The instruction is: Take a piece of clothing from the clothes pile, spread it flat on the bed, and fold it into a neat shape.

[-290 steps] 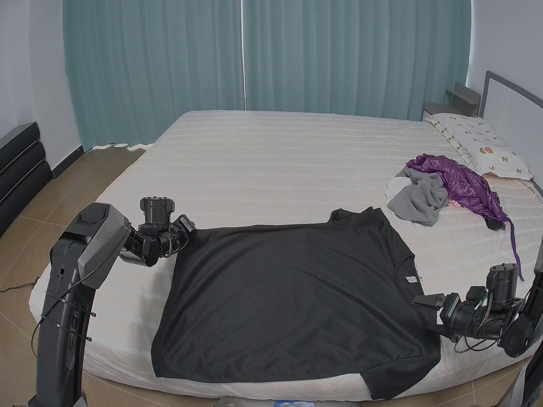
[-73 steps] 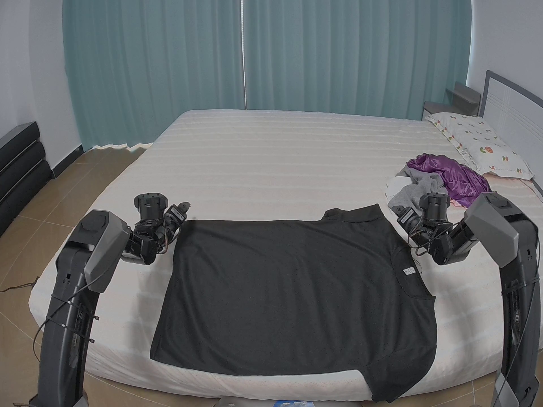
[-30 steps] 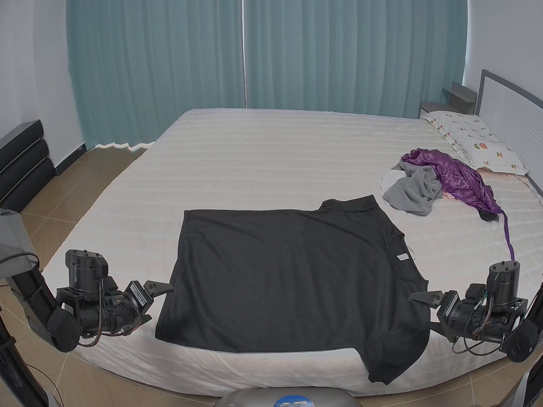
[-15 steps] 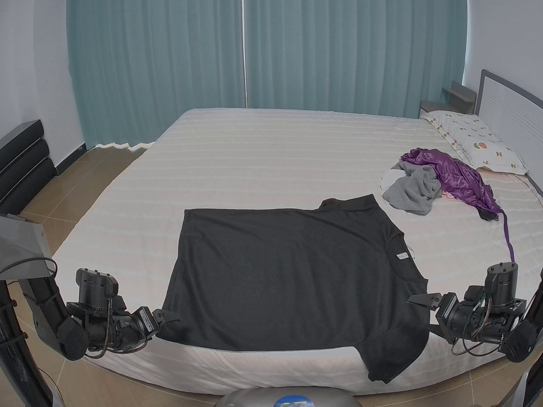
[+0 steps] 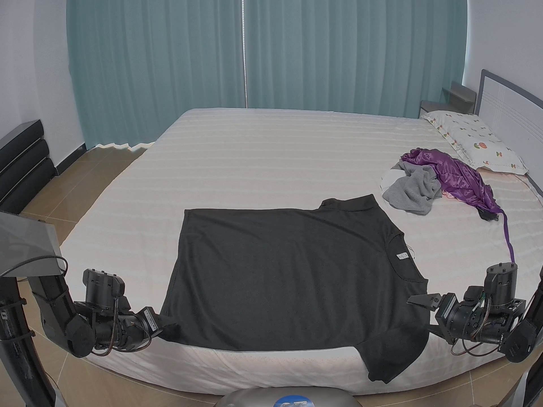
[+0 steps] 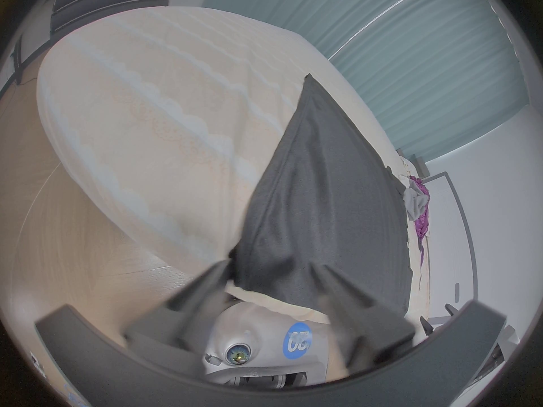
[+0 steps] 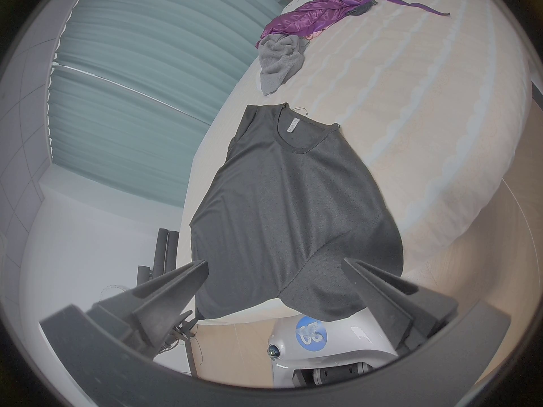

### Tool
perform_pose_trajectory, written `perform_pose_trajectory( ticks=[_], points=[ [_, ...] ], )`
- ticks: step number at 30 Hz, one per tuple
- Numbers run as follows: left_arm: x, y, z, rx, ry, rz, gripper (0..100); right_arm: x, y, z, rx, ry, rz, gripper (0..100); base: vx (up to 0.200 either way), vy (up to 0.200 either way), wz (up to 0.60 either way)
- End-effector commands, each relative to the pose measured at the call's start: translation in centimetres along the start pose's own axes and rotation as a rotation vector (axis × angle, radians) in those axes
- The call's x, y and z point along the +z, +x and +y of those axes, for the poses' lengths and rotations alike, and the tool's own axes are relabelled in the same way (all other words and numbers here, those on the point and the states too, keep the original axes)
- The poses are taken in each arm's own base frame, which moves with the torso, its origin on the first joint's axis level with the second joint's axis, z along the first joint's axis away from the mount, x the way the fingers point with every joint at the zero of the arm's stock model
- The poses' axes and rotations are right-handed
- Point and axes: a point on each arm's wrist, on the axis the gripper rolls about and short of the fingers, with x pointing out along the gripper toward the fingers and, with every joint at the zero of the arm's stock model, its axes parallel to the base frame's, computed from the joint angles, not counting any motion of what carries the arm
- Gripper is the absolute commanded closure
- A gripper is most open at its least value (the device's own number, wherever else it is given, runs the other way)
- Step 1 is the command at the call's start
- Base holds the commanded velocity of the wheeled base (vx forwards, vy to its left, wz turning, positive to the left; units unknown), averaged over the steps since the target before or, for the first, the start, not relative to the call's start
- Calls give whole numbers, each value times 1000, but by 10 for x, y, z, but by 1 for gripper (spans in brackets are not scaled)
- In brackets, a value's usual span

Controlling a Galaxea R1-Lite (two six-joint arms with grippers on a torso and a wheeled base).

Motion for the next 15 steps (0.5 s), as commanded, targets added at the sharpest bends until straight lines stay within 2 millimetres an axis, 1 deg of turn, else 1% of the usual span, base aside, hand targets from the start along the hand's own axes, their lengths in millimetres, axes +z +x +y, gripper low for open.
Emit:
perform_pose_trajectory(
  ticks=[1,8,15],
  points=[
    [-4,0,4,25,-5,12,100,-3,-2,-3,-17,5,13,0,0,0,0],
    [-6,-1,8,81,7,-13,100,-3,-2,-3,-15,7,10,0,0,0,0],
    [-6,-4,12,101,16,-19,100,-2,-3,-3,-10,6,6,0,0,0,0]
  ],
)
